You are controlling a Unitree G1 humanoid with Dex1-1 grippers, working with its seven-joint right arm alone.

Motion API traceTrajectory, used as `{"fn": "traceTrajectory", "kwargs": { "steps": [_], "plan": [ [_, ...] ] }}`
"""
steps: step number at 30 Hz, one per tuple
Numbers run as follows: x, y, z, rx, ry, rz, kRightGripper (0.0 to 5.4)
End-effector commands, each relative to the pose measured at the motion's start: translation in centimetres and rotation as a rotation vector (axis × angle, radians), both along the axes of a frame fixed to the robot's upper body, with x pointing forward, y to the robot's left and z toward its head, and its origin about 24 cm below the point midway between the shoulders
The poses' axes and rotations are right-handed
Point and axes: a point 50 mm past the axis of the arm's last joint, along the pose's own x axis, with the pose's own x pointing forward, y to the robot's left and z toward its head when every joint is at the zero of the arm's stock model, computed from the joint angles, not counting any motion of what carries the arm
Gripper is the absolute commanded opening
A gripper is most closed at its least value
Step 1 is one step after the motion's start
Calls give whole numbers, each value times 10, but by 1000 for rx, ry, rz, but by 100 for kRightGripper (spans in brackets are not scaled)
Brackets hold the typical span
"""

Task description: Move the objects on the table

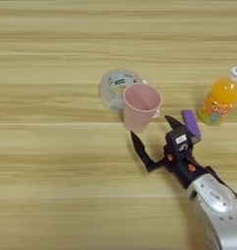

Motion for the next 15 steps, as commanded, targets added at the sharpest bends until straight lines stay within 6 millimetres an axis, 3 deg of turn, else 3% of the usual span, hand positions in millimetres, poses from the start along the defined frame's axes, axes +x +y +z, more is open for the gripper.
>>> {"fn": "traceTrajectory", "kwargs": {
  "steps": [1,15],
  "plan": [
    [14,1,17,-12,-111,12,538],
    [29,6,13,-3,-114,25,538]
  ]
}}
